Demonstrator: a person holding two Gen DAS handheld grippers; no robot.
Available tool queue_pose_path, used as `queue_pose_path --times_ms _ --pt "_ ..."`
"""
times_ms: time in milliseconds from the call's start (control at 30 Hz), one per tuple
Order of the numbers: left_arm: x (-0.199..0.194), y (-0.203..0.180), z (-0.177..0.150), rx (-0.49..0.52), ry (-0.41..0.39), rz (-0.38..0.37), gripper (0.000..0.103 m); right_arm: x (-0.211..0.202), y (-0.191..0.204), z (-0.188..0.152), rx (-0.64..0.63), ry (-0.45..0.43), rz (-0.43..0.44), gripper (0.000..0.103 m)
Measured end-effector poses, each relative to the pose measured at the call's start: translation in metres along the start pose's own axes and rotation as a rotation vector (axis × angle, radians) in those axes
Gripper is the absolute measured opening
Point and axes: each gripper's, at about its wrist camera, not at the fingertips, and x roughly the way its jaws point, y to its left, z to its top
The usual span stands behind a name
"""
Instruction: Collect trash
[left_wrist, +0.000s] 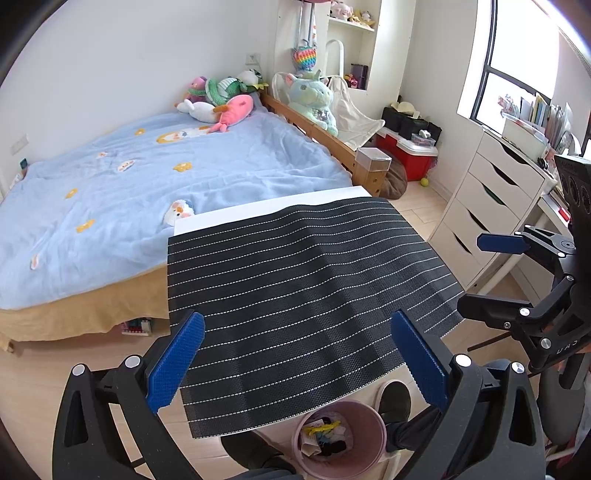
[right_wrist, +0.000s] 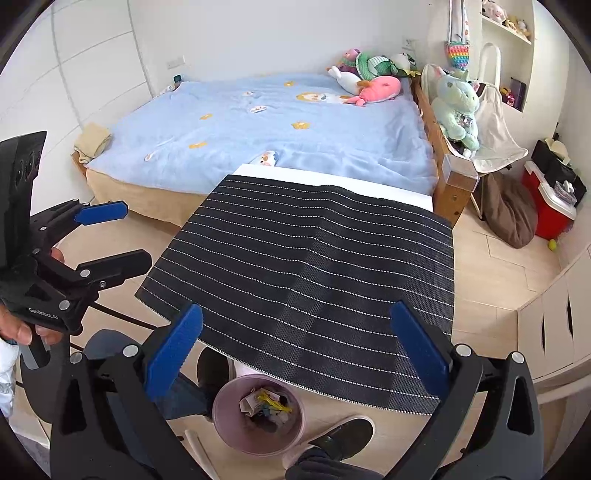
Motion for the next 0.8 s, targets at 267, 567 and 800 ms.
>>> queue_pose_path --times_ms 267,567,800 --pt "0.0011 -0.0009 -0.0020 0.000 0.005 0.001 0.097 -0.0007 -0.0013 -0.0010 0.001 0.001 0.001 0.100" --pt "0.0023 -0.0014 -0.0025 0.002 0.009 -0.001 0.097 -0.0014 -0.0016 -0.0009 0.000 -0.002 0.000 0.100" --pt "0.0013 -0.0016 -0.0015 0.000 0.005 -0.006 0.097 -0.0002 -0.0008 -0.0031 0.000 -0.002 -0.001 0.100"
